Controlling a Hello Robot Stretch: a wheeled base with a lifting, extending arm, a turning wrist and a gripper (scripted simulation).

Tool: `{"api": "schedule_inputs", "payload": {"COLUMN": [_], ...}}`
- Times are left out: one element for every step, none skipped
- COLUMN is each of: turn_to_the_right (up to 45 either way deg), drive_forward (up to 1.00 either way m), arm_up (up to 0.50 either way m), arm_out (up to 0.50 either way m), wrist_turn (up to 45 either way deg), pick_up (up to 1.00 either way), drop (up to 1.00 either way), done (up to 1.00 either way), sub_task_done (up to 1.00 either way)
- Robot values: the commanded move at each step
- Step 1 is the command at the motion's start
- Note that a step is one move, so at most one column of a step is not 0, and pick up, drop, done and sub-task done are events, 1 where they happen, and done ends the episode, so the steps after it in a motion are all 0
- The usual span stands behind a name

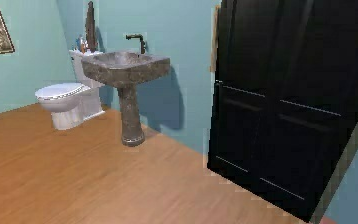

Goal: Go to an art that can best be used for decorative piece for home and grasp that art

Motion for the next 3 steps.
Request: {"api": "schedule_inputs", "payload": {"turn_to_the_right": [-33.0, 0.0, -36.0], "drive_forward": [0.0, 0.9, 0.0], "arm_up": [0.0, 0.0, 0.0], "arm_out": [0.0, 0.0, 0.0], "wrist_turn": [0.0, 0.0, 0.0], "pick_up": [0.0, 0.0, 0.0], "drop": [0.0, 0.0, 0.0], "done": [0.0, 0.0, 0.0], "sub_task_done": [0.0, 0.0, 0.0]}}
